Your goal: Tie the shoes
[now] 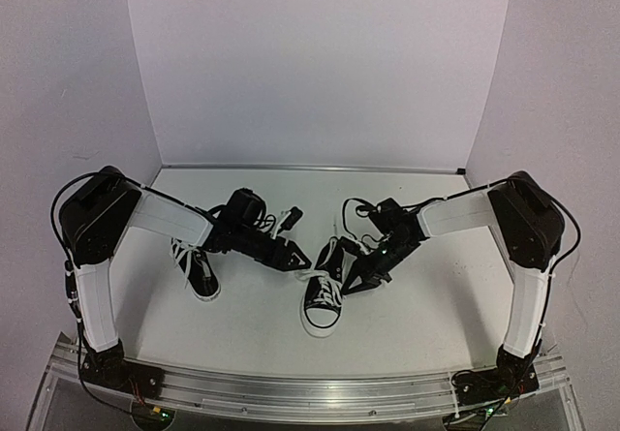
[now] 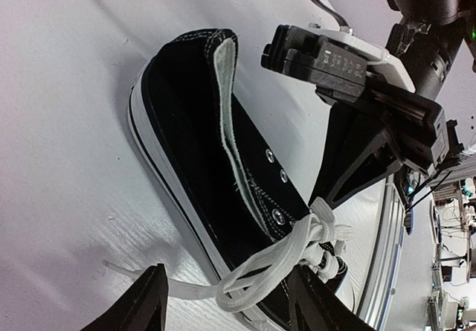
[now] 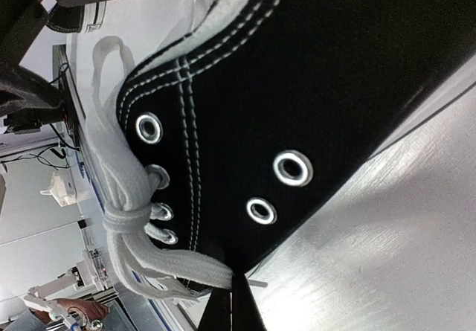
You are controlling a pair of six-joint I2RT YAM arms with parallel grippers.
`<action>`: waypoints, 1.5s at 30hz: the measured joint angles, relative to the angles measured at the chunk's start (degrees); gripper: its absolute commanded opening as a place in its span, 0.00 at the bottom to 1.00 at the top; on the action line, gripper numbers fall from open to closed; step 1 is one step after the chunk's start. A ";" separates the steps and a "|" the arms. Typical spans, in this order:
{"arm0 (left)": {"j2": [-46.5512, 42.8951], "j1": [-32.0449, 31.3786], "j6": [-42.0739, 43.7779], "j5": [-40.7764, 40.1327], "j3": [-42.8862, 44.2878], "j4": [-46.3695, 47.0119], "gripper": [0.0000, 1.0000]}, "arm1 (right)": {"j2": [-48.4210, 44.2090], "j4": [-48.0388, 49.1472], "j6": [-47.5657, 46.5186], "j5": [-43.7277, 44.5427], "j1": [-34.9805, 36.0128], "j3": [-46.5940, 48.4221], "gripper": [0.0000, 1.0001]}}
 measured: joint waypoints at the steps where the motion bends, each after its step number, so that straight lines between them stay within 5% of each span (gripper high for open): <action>1: 0.00 0.10 0.27 0.01 0.00 -0.38 0.57 | -0.01 -0.07 0.00 0.03 0.00 -0.01 0.00; 28: 0.02 0.76 2.22 1.88 0.00 -1.06 0.51 | -5.38 -0.65 1.35 2.24 -1.80 -7.80 0.00; 34: 0.03 0.76 1.77 4.65 0.00 0.96 0.49 | -5.85 -0.96 2.80 2.73 -1.88 -8.57 0.45; 45: 1.61 0.76 -0.46 7.85 1.36 2.87 0.44 | -12.29 -0.73 5.73 2.00 -1.59 -8.57 0.45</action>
